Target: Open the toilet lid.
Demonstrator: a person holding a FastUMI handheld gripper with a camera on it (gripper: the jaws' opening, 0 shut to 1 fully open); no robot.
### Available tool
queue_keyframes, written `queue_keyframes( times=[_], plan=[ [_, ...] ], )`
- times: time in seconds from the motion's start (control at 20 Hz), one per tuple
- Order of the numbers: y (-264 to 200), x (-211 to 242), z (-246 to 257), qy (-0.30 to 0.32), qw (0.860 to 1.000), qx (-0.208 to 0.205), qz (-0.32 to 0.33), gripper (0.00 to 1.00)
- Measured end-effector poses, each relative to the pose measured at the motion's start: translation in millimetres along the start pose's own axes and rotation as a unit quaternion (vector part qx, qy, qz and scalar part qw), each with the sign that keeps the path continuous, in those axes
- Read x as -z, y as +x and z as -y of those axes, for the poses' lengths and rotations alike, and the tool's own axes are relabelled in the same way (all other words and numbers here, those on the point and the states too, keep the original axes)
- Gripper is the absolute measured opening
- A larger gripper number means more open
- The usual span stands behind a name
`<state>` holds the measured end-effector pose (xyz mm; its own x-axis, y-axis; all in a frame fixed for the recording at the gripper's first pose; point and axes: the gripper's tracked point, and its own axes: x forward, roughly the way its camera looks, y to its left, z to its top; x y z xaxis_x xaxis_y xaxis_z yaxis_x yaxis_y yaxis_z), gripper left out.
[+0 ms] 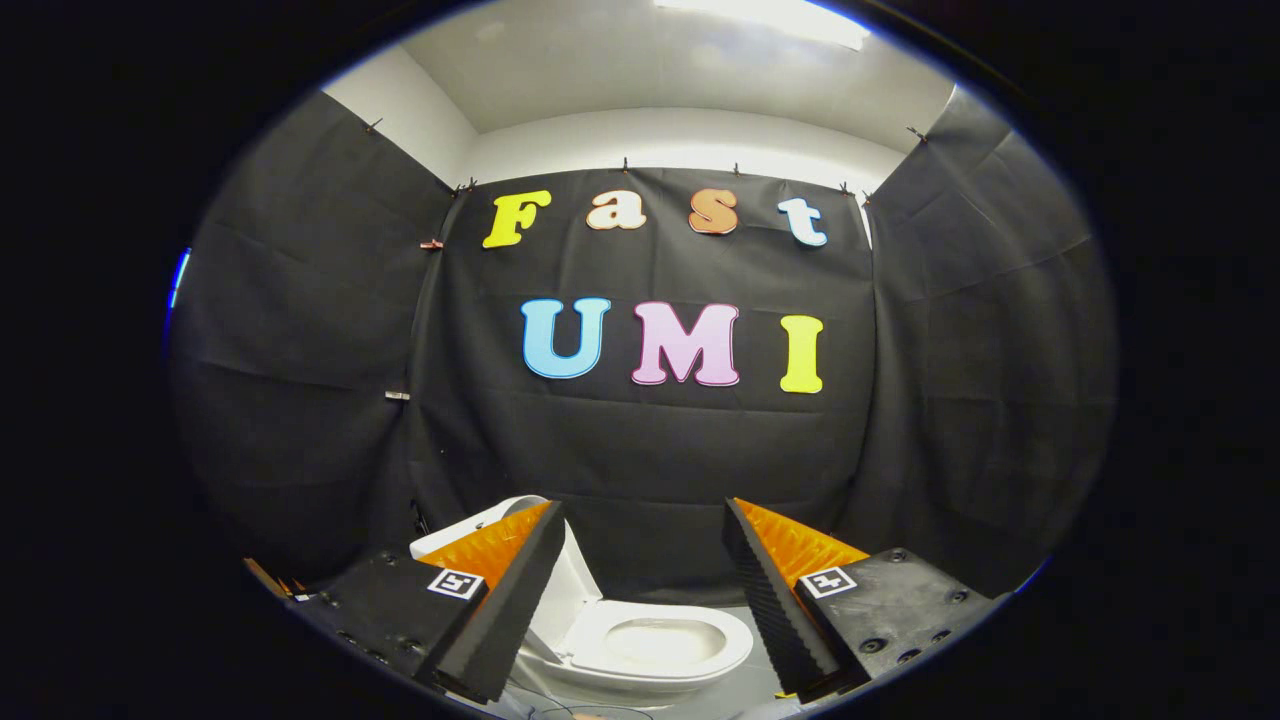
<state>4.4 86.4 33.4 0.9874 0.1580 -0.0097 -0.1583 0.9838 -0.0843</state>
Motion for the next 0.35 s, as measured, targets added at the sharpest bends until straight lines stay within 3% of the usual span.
queue_keyframes(
  times=[0.35],
  plan=[
    [0.4,0.9,1.4,0.000,1.000,0.000,-0.002,0.99]
  ],
)
